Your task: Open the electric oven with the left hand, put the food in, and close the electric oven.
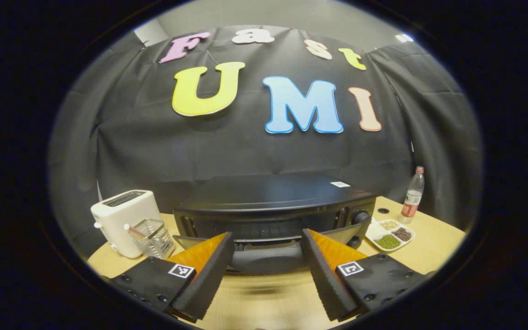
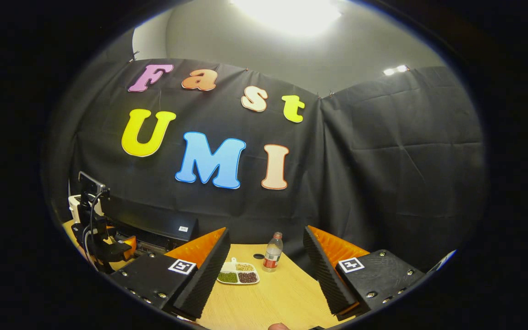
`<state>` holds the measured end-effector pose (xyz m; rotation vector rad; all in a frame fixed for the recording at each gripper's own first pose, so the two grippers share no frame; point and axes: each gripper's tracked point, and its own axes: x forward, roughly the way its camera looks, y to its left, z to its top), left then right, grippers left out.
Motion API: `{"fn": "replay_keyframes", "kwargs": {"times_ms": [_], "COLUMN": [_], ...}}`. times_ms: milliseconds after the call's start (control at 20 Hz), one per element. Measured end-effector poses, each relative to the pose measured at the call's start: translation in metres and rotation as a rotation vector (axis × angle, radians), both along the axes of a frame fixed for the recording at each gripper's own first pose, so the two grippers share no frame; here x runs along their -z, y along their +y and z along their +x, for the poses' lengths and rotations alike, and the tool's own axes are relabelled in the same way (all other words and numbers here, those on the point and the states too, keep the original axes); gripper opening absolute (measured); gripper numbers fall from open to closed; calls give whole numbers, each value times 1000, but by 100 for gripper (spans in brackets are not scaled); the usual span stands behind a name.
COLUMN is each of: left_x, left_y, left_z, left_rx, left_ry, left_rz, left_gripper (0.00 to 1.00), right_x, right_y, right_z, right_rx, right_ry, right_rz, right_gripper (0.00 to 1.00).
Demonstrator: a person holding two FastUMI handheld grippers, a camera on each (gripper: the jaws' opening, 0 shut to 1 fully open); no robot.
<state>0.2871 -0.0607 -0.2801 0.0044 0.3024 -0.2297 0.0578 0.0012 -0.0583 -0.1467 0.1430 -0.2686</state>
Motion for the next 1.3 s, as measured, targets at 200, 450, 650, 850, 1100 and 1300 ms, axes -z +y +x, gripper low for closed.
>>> {"fn": "replay_keyframes", "kwargs": {"times_ms": [200, 450, 650, 850, 1100, 1300], "left_x": [8, 29, 48, 73, 97, 72], "left_y": [1, 2, 3, 3, 9, 19], "left_z": [-18, -40, -61, -80, -103, -128], "left_rx": [4, 7, 13, 29, 34, 3], "left_ry": [6, 45, 70, 116, 185, 158], "left_rz": [-3, 7, 28, 48, 33, 38], "left_gripper": [100, 97, 97, 94, 98, 98], "right_x": [0, 4, 9, 17, 37, 50], "right_y": [7, 15, 19, 25, 37, 48], "right_z": [1, 4, 6, 8, 6, 1], "right_rx": [-29, -63, -81, -95, -137, -222], "right_ry": [3, 17, 38, 61, 120, 154], "right_rz": [-4, -9, -8, -5, 13, 51], "right_gripper": [97, 97, 97, 97, 97, 97]}}
